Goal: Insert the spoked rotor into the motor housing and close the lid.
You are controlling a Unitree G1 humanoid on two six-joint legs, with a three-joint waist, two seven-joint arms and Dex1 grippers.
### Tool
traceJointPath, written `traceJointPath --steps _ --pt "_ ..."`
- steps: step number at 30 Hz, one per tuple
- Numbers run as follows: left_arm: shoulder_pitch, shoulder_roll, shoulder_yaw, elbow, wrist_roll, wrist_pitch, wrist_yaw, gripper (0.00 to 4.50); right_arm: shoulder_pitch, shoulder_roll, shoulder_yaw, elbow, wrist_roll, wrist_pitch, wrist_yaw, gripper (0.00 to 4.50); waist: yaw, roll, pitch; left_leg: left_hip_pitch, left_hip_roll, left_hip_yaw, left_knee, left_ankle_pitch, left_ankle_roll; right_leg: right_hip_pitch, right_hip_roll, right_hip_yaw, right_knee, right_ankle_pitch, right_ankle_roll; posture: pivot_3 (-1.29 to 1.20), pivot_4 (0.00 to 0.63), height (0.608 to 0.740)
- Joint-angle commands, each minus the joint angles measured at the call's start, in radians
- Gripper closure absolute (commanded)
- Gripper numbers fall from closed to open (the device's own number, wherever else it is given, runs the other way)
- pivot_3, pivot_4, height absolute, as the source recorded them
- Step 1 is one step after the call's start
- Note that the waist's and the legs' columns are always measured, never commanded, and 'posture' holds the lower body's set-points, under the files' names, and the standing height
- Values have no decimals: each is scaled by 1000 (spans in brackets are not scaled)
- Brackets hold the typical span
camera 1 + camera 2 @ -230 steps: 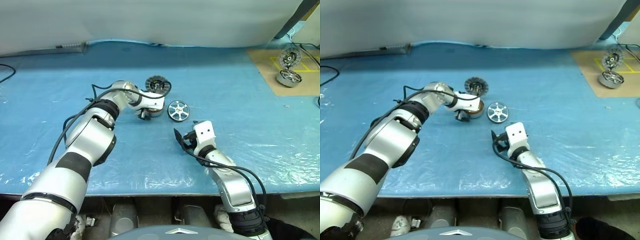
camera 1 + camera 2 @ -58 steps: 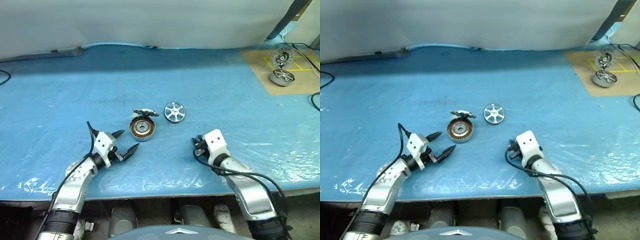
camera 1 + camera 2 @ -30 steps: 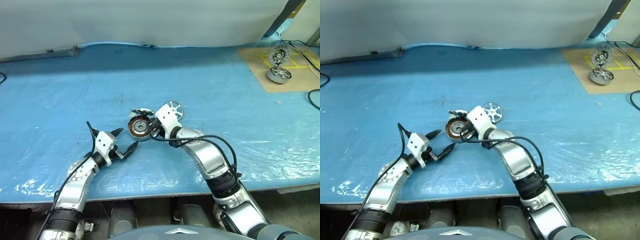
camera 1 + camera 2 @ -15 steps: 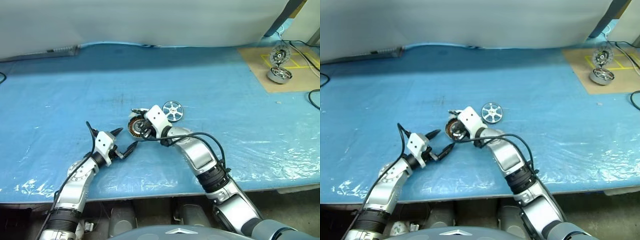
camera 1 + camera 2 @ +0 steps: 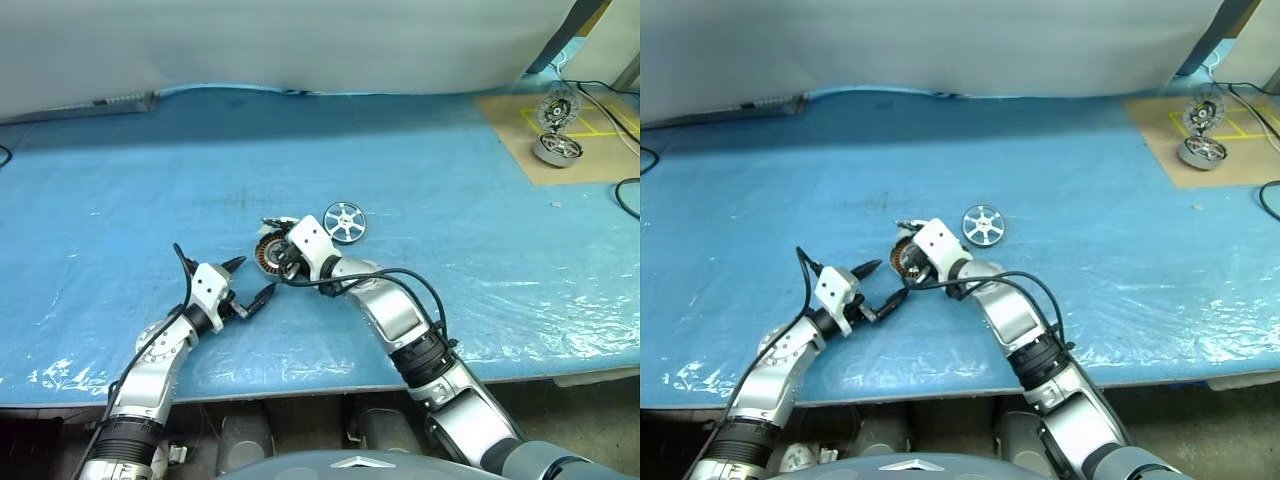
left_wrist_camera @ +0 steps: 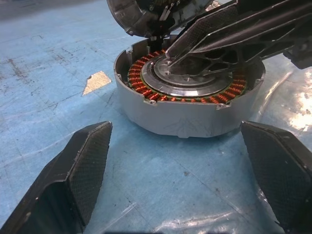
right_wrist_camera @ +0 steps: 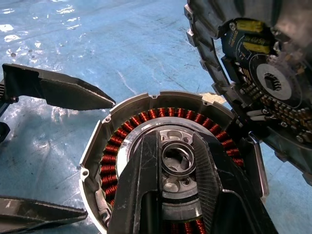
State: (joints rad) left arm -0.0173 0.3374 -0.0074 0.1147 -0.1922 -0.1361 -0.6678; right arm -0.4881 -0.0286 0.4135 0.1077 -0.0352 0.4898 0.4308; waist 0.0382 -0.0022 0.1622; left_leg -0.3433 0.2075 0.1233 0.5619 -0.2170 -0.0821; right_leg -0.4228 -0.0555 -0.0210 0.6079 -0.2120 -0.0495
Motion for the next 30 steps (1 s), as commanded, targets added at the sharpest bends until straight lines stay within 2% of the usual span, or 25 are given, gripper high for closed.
traceJointPath --steps 1,9,15,23,26,30 --pt "0 1 0 -13 1 -20 0 0 -6 14 2 6 -6 -15 -2 3924 0 0 0 0 0 0 0 0 0 0 0 0 0 0 0 0 150 740" --pt "-6 -1 -2 -11 5 -17 0 0 1 21 4 12 -5 -17 5 3924 0 0 0 0 0 0 0 0 0 0 0 0 0 0 0 0 150 740" --pt "-7 -2 -4 -10 7 -15 -1 0 18 15 -15 -15 1 -18 -1 1990 0 0 0 0 0 0 0 0 0 0 0 0 0 0 0 0 150 740" --pt "-4 -2 -5 -13 8 -10 -3 0 61 -36 -70 -222 59 94 41 1990 2 0 0 0 0 0 0 0 0 0 0 0 0 0 0 0 150 740" --pt "-5 -3 -6 -12 8 -8 -4 0 64 -49 -69 -243 60 125 40 2605 1 0 0 0 0 0 0 0 0 0 0 0 0 0 0 0 150 740" --pt "-9 -6 -7 -11 8 -8 -3 0 61 -54 -50 -226 20 122 9 3957 1 0 0 0 0 0 0 0 0 0 0 0 0 0 0 0 150 740"
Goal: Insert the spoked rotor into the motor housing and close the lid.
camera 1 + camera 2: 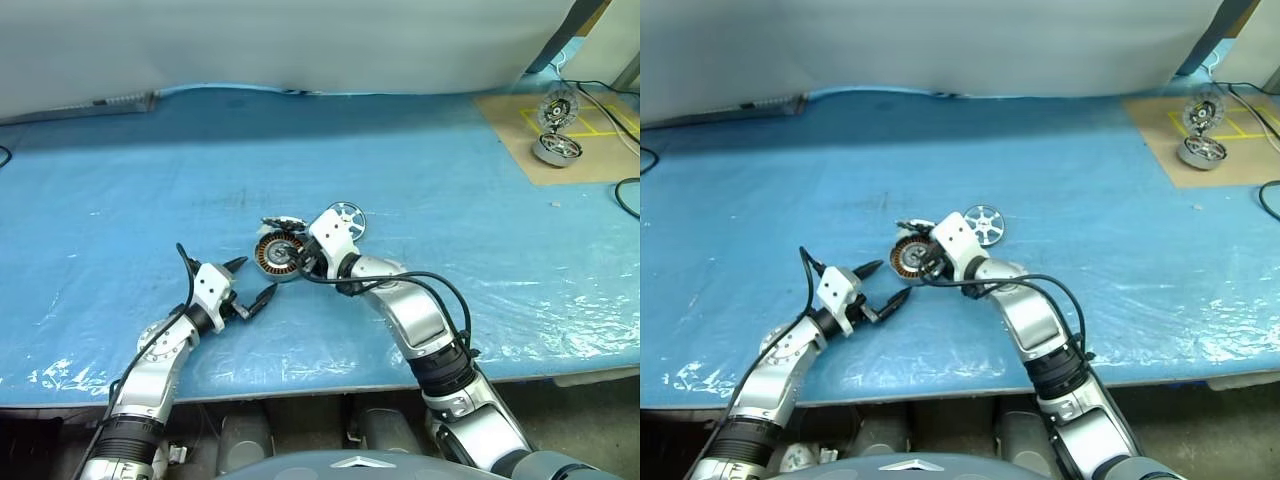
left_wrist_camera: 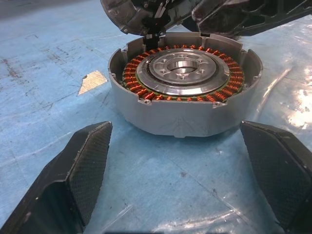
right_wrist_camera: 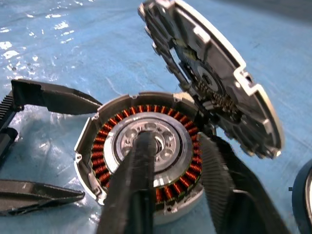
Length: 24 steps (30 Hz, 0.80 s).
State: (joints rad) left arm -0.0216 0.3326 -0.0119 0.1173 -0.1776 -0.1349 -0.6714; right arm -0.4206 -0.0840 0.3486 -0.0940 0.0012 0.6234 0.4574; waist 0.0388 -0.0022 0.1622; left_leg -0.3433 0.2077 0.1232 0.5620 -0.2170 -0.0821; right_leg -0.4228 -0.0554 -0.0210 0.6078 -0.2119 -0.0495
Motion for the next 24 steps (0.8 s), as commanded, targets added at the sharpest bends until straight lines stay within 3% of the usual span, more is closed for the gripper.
traceJointPath --steps 1,24 --pt "-4 -2 -2 -13 -5 -10 1 0 -7 1 20 -17 -21 -15 -22 4349 0 0 0 0 0 0 0 0 0 0 0 0 0 0 0 0 150 740" --pt "-2 -5 -4 -39 -2 9 17 0 -75 54 51 127 -28 -91 -10 4431 0 0 0 0 0 0 0 0 0 0 0 0 0 0 0 0 150 740"
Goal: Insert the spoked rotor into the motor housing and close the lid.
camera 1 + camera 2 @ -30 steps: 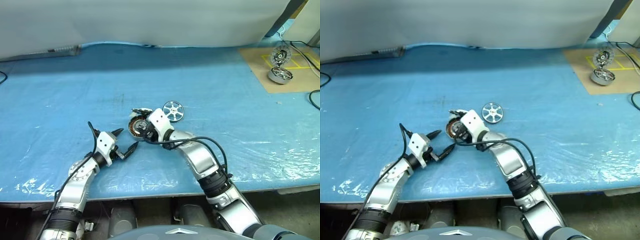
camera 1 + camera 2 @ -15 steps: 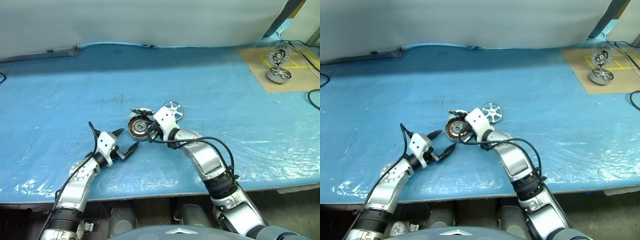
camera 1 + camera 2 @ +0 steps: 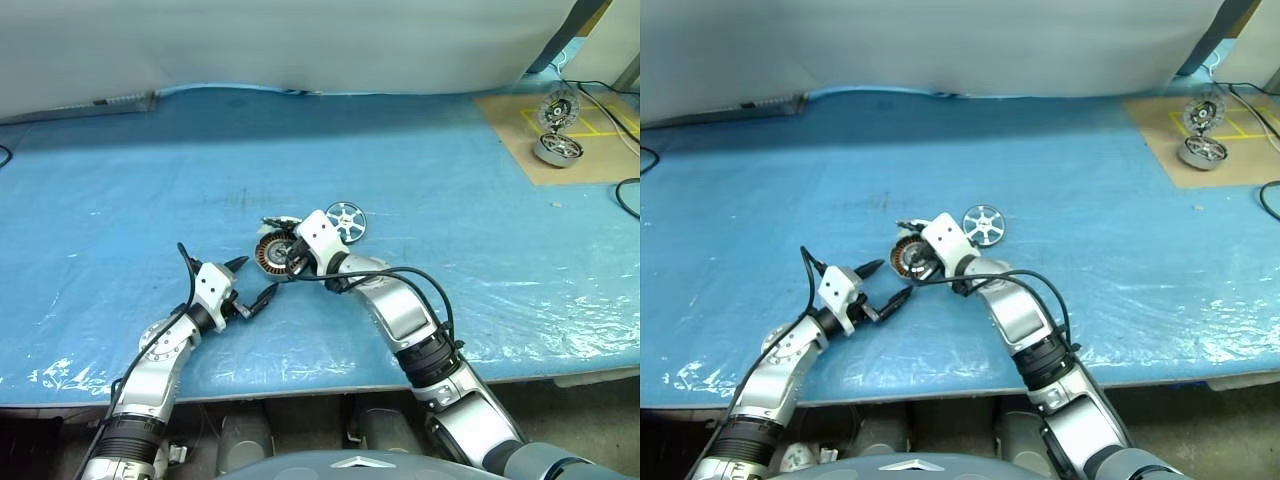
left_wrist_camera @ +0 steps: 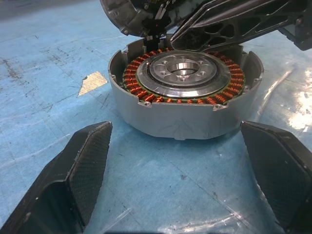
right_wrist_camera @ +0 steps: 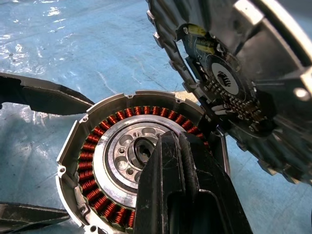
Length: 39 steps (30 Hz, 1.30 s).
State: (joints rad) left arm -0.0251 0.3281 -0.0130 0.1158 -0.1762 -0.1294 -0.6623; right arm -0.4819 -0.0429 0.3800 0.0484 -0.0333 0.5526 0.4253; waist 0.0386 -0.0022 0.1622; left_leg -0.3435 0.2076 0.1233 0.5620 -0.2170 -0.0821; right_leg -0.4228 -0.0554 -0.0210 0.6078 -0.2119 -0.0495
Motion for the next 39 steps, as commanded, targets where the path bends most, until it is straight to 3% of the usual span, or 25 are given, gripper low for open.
traceJointPath --steps 1,31,39 --pt "2 0 -3 -40 -4 6 9 0 -12 15 24 -15 7 -22 26 4431 0 0 0 0 0 0 0 0 0 0 0 0 0 0 0 0 150 740" --pt "1 5 -14 -73 -5 46 22 0 11 -6 30 -18 -7 30 34 4431 1 0 0 0 0 0 0 0 0 0 0 0 0 0 0 0 150 740" --pt "0 6 -10 -42 -6 24 11 0 19 -24 -42 -177 83 70 73 4431 2 0 0 0 0 0 0 0 0 0 0 0 0 0 0 0 150 740"
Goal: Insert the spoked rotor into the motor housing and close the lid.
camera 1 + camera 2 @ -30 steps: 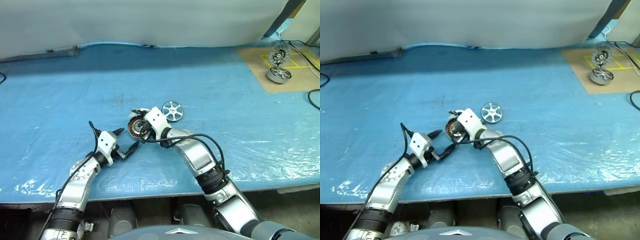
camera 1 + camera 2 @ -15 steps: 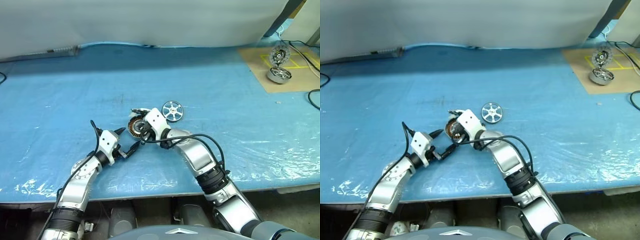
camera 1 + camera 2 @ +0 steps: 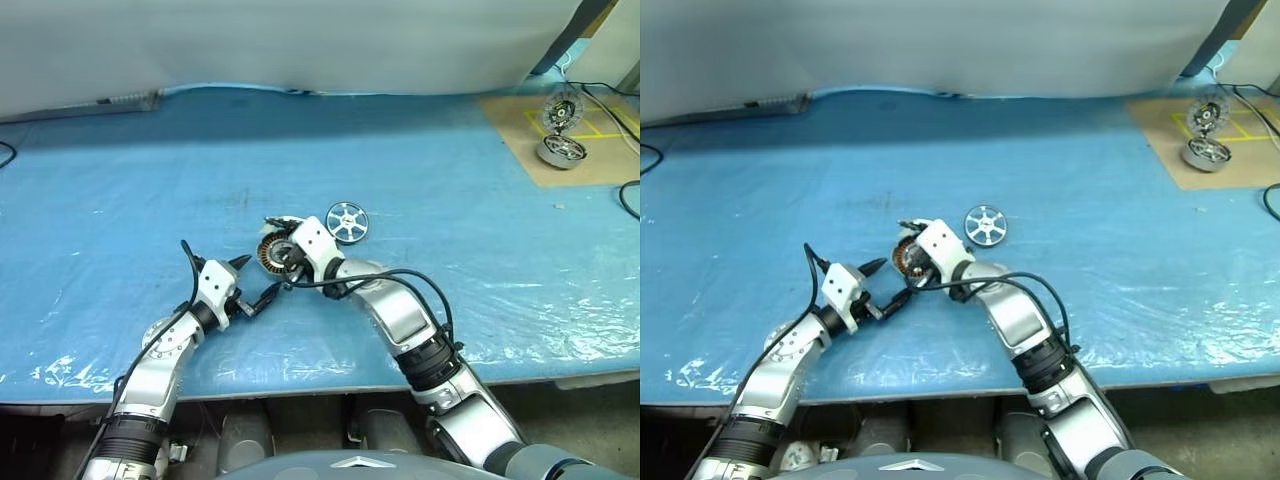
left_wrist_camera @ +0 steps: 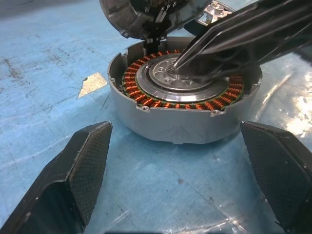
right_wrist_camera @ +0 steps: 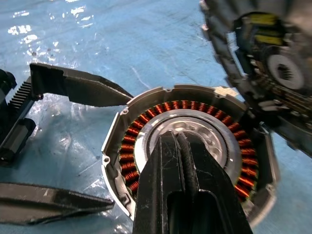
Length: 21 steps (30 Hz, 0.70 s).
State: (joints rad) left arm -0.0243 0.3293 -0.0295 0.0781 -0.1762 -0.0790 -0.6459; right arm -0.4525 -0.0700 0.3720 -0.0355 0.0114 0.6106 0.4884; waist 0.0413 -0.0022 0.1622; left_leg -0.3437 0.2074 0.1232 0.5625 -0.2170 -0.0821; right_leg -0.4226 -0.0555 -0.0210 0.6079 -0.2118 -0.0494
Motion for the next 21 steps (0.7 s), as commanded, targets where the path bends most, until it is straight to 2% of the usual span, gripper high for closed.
traceJointPath --steps 1,7,21 --pt "-2 4 6 0 -6 -29 -7 0 -13 0 -37 -106 41 17 10 4431 0 0 0 0 0 0 0 0 0 0 0 0 0 0 0 0 150 740" --pt "-10 1 4 27 -5 -49 -16 0 -30 9 -28 -108 38 35 -1 4431 -2 0 0 1 0 0 0 0 0 0 0 0 0 0 0 0 150 740" --pt "-14 1 9 42 -6 -63 -18 0 -55 23 30 51 -11 -30 -21 4431 -2 0 0 0 0 0 0 0 0 0 0 0 0 0 0 0 150 740"
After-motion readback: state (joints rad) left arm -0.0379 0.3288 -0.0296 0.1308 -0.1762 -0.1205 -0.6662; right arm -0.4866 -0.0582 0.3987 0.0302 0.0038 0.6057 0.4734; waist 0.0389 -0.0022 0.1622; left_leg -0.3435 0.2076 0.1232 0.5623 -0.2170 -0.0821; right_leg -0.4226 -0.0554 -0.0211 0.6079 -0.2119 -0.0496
